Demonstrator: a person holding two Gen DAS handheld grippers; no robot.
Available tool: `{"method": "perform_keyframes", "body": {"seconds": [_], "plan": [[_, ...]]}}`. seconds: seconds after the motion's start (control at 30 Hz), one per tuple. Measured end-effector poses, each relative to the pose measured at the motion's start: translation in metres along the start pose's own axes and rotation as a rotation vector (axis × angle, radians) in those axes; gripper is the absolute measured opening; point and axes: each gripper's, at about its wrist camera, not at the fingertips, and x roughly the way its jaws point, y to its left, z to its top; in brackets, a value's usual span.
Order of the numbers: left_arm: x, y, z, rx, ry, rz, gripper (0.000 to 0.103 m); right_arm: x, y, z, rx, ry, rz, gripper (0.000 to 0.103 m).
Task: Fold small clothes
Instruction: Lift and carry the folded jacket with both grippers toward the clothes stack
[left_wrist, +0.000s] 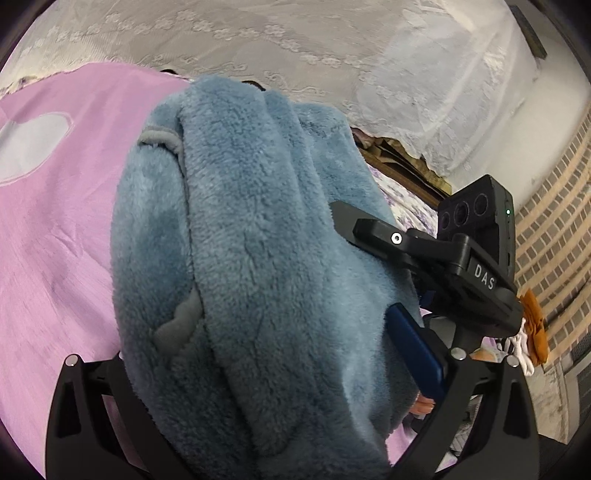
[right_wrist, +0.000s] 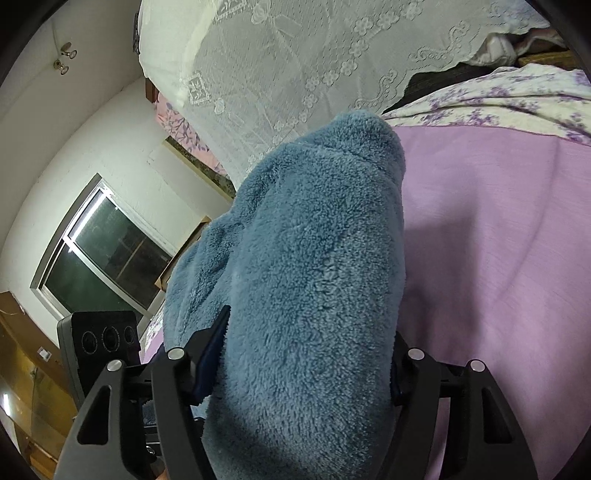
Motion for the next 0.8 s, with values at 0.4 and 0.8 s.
{"method": "perform_keyframes", "body": {"seconds": [0.4, 0.8], "plan": [[-0.006, -0.051, -0.037, 0.069, 0.000, -0.041, 0.099, -0.057, 0.005, -0.019, 0.031, -0.057, -0.052, 0.068], [0.003, -0.131, -0.074, 0.144, 0.075, -0.215, 0.099, -0.161, 0.012, -0.052, 0.065, -0.141, -0.198, 0.068]]}}
